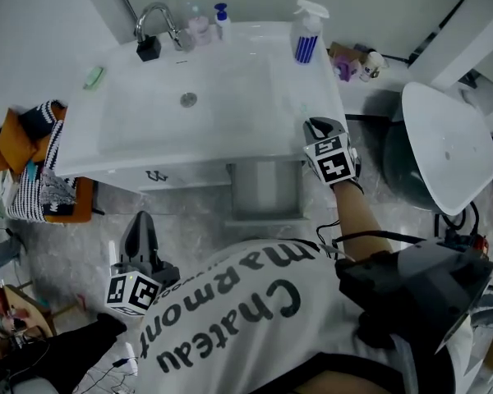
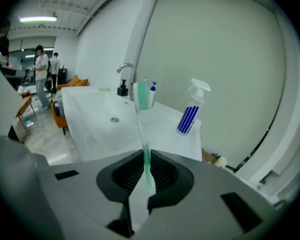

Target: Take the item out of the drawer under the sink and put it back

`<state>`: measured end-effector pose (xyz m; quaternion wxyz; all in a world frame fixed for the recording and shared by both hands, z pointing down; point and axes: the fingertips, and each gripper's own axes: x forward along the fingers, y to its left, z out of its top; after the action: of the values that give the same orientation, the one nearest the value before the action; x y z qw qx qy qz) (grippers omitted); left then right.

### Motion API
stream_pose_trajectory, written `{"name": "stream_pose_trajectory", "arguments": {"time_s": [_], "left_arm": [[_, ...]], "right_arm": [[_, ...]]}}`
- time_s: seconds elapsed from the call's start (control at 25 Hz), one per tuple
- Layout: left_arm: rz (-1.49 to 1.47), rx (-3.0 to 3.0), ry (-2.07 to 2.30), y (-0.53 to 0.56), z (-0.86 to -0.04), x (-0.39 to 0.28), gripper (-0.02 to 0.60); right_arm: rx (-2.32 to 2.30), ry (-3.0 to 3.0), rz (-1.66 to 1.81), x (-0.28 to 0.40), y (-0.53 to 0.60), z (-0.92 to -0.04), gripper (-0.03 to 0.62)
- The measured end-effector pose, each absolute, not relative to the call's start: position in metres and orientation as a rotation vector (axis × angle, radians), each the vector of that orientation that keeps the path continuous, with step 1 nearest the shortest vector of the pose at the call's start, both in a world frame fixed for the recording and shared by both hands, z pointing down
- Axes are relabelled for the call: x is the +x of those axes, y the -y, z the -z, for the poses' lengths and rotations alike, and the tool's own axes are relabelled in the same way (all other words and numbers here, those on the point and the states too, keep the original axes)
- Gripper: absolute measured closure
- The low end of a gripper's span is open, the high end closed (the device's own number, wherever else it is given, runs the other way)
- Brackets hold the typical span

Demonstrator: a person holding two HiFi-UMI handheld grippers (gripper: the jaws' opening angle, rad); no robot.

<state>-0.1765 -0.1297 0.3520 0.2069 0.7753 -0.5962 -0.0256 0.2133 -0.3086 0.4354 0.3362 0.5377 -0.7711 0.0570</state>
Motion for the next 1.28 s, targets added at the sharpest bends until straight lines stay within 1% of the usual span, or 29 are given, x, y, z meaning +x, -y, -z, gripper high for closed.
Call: {"name": "stream_pose_trajectory", "arguments": {"time_s": [0.16,0.4,0.56,0.96,1.0,1.12,1.2,1.28], "left_arm": [[0.058,2.158,1.675,0.136,-0.355,-0.170,0.575],[0.074,2.125,1.694,0.140,-0.351,-0.157,0.575],[0.062,2.114,1.712,0.140,-0.352,-0.155,0.575],[0.048,2.141,1.707,0.143,-0.352,-0.143,0.575],[0.047,2.141,1.709,0.142,-0.352,-0.143,0.575],[0.049,2.131,1.715,0.138,-0.354,-0.146,0.575],[0.052,2.127,1.717,0.136,-0.354,-0.148,0.575],[0.055,2.125,1.718,0.133,-0.354,-0.149,0.575]], "right_arm": [[1.264,1.877,-0.068,0.223,0.323,-0.461,0.541],[1.198,1.863,-0.152,0.227,0.333,-0.485,0.525],[1.197,1.909,-0.261,0.226,0.332,-0.497,0.537],[1.197,1.978,-0.292,0.223,0.333,-0.500,0.528],[1.193,1.976,-0.292,0.222,0.334,-0.501,0.523],[1.202,1.981,-0.305,0.221,0.334,-0.502,0.446],[1.227,2.004,-0.326,0.223,0.335,-0.498,0.441],[1.266,2.046,-0.351,0.223,0.335,-0.488,0.421]]}}
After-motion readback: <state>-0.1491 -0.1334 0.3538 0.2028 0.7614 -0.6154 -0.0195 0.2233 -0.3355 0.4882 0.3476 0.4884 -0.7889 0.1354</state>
